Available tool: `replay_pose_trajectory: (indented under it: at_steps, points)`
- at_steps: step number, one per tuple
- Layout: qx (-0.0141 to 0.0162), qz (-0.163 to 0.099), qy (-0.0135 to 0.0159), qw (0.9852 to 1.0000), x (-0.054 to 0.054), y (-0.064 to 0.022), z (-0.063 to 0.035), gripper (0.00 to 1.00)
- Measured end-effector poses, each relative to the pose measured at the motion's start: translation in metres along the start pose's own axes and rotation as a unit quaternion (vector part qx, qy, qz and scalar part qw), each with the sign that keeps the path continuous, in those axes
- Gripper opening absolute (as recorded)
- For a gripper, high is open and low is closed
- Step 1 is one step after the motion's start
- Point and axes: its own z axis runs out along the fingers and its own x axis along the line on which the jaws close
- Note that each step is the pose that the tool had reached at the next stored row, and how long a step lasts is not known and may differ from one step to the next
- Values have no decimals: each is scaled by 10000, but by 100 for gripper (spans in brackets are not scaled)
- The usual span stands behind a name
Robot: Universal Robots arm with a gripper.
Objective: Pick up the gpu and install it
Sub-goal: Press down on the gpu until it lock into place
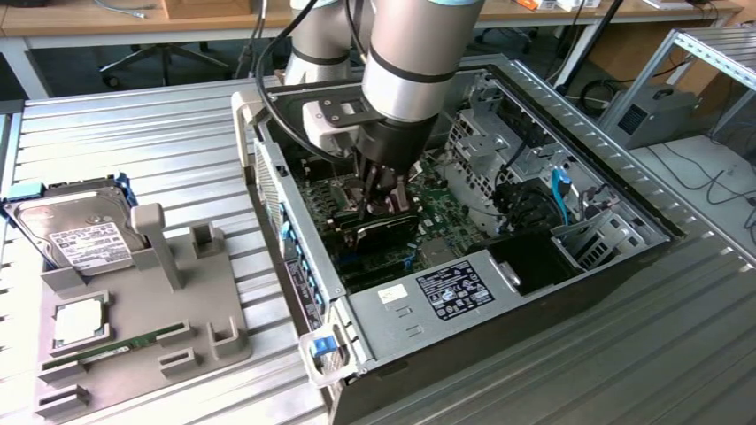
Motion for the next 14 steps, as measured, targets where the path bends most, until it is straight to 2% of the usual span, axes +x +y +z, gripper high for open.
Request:
replay_pose_trajectory:
  at_steps: [7,14]
  points:
    - [0,2,-3,10000,-21,0,31,11]
    - [0,1,-2,10000,-46,-4,148,11]
